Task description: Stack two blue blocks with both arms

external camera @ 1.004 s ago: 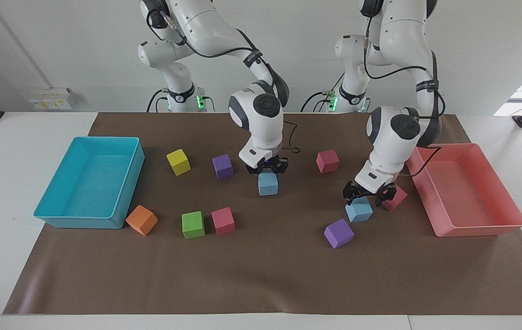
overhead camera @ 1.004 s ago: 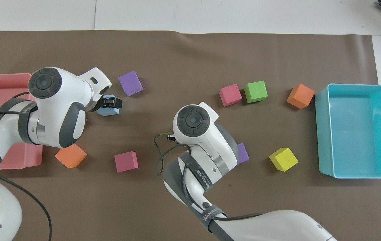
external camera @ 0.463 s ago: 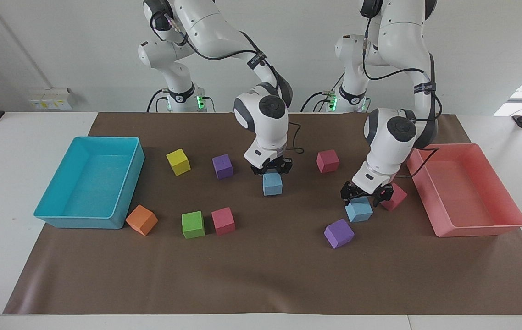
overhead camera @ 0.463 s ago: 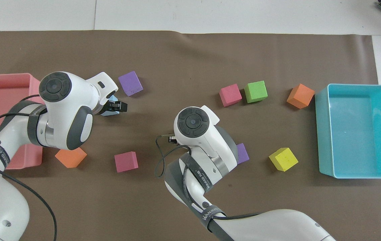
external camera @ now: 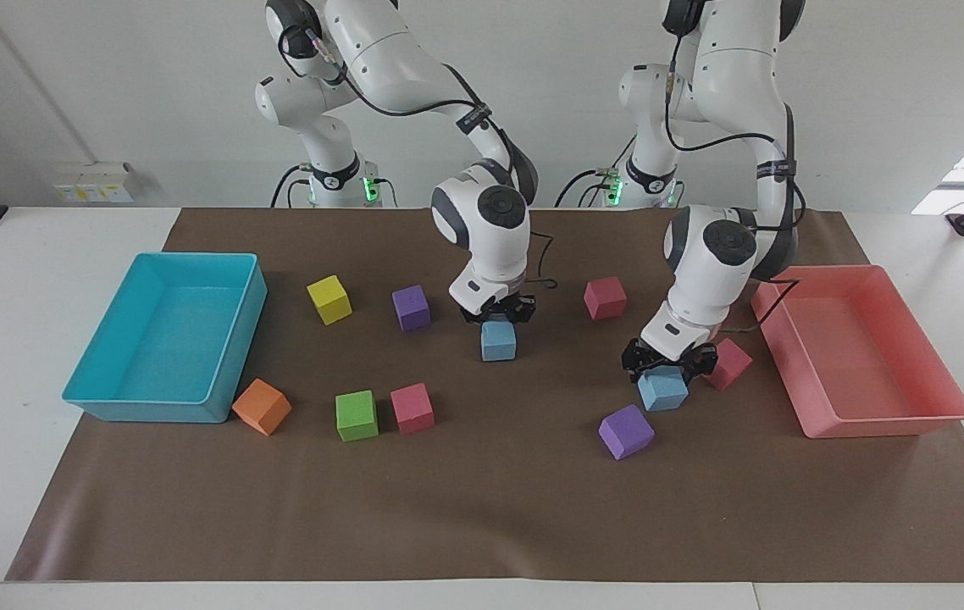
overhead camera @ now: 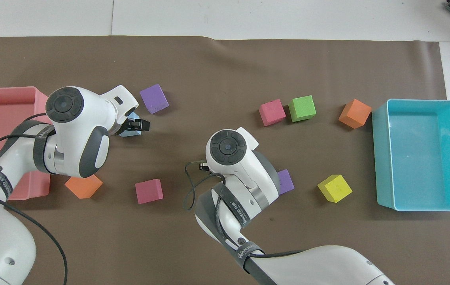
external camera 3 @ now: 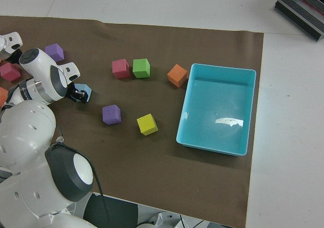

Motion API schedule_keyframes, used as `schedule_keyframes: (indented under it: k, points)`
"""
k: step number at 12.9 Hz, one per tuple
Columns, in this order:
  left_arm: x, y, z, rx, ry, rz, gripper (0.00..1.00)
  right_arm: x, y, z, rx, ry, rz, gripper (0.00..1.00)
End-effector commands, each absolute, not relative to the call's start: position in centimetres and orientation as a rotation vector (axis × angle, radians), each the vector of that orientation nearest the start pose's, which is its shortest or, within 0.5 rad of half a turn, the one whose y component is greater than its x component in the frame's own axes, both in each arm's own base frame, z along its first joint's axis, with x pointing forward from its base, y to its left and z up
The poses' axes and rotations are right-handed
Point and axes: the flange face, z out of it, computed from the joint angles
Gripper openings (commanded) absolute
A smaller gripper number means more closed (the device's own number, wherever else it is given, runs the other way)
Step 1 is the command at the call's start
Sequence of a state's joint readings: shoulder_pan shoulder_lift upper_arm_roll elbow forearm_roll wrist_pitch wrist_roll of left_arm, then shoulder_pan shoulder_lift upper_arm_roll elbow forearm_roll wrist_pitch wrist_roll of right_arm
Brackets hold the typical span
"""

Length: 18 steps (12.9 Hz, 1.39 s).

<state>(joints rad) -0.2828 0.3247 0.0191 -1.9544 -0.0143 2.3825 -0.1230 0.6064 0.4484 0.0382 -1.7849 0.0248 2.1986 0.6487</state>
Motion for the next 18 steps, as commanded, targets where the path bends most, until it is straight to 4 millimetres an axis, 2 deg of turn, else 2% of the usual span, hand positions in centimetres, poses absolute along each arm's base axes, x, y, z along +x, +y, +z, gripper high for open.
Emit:
schedule_keyframes:
  k: [1,3,4,5,7,9,12,13,16,17,18]
  points:
    - [59.9,-15.9,31.5,-3.151,0.207,-0.174,1.00,51.6,38.7,29.7,-3.117,0.066,0.081,0.10]
    - [59.9,-15.8,31.4,-3.151,0.200,-0.167,1.00,51.5,38.8,30.0,-3.129,0.055,0.085,1.00]
    - [59.9,-15.9,31.4,-3.151,0.200,-0.160,0.62,51.6,38.6,30.7,-3.128,0.046,0.068,1.00]
    - [60.1,-15.4,31.7,-3.150,0.198,-0.162,0.08,51.9,38.3,31.8,-3.119,0.055,0.049,1.00]
    - [60.3,-15.8,32.0,-3.159,0.134,-0.171,0.02,52.0,38.0,34.0,-3.102,0.062,0.012,1.00]
    - [60.2,-15.7,32.8,-3.160,0.125,-0.173,0.02,53.3,35.8,37.1,-3.069,0.127,-0.033,1.00]
    - [59.7,-15.9,36.4,-3.160,0.128,-0.144,0.03,54.6,31.7,41.9,-2.997,0.159,-0.026,1.00]
    - [59.5,-16.4,37.5,-3.159,0.122,-0.127,0.00,55.1,30.1,43.3,-2.959,0.141,-0.010,1.00]
    - [58.3,-18.3,41.5,-3.168,0.098,-0.146,0.00,57.1,24.8,45.5,-2.846,0.166,-0.003,1.00]
    - [58.0,-19.0,42.8,-3.170,0.112,-0.154,0.00,57.8,23.4,45.4,-2.795,0.153,0.008,1.00]
    - [57.7,-20.5,43.5,-3.171,0.135,-0.153,0.00,58.1,22.3,45.2,-2.740,0.100,0.022,1.00]
